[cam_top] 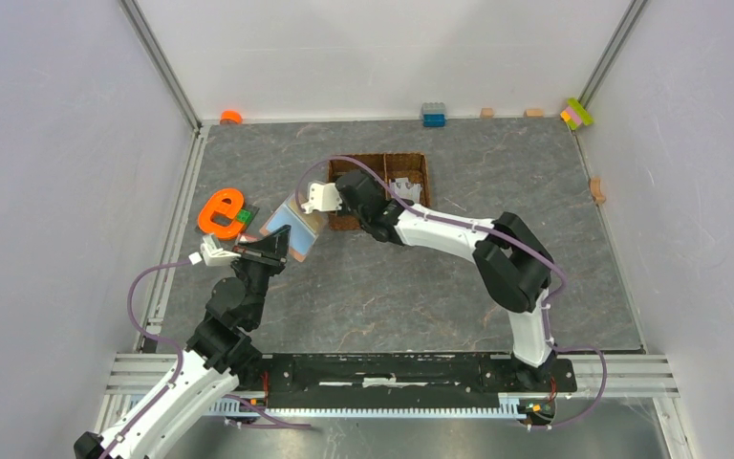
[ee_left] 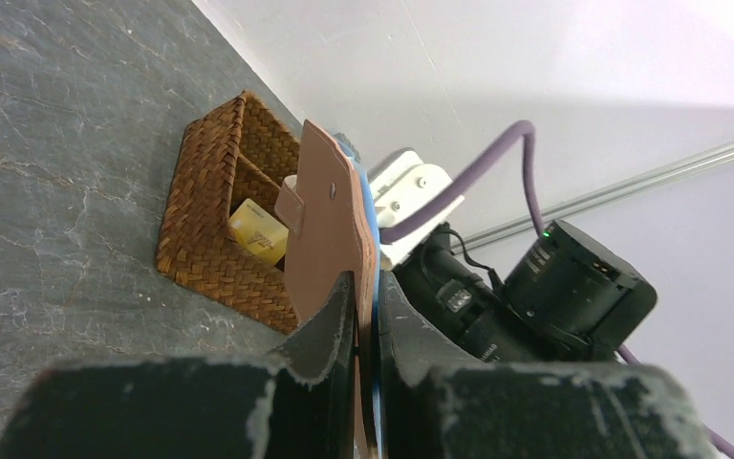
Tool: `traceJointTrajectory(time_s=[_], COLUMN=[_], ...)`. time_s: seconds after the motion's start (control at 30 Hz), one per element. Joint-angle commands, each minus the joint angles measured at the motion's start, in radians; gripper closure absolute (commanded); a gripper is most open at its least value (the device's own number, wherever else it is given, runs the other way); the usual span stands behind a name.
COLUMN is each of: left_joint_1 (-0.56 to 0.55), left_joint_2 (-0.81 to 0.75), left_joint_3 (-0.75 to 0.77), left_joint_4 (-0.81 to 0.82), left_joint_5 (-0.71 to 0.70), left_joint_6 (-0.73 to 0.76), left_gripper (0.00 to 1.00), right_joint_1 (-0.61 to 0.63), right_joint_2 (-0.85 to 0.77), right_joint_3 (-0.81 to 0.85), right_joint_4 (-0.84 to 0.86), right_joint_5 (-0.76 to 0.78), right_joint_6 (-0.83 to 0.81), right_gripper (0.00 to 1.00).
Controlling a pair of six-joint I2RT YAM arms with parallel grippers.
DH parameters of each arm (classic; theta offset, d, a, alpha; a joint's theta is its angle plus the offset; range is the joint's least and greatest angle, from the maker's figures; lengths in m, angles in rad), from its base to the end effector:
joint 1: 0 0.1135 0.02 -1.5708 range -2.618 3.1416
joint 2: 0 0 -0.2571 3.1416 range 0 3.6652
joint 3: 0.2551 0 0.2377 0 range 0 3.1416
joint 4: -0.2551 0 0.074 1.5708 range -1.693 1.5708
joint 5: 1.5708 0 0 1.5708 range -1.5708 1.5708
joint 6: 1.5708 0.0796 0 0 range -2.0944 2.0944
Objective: Take the credit cards out of the card holder
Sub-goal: Place the credit card in the storage box.
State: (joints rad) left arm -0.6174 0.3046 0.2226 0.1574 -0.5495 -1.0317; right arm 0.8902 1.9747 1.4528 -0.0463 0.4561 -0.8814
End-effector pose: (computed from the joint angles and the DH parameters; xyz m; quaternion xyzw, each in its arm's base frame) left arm 0.1467 -0.0532 0.2422 -0.3293 0.5995 -0.3930 0.6146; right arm 0.3249 0.3455 0.2090 -0.5928 0.6246 -0.1962 0.4690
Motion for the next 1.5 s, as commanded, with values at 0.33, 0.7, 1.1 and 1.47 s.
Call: traceJointTrajectory(time_s=[0.33,0.7,1.1,1.47], left_joint_1=[-0.001,-0.001,-0.001,-0.003], left_joint_2=[-0.009,-0.011,0.082,0.385], left_joint_3=[0.002,0.001,-0.001,0.048], left_joint_4=[0.031,0.031,0.086,0.339], left_joint_5=[-0.036,-0.037,0.026,0.337], left_joint_6=[-0.034,-0.036,-0.040,0.010], left_gripper=[0.98,0.98,0.98,0.98], right_joint_1=[0.007,0.007,0.007,0.006], right_joint_2=[0.087,0.011,-0.325,-0.673], right_joint_3=[0.068,0.032,-0.204,-0.524], right_joint_4=[-0.019,0.021,0.157,0.072], right_joint_5=[0.039,-0.026,-0.107,0.021], right_joint_6=[-0.053,0.008,0.397,1.007], right_gripper=[0.97,0.60,0.36,0.02])
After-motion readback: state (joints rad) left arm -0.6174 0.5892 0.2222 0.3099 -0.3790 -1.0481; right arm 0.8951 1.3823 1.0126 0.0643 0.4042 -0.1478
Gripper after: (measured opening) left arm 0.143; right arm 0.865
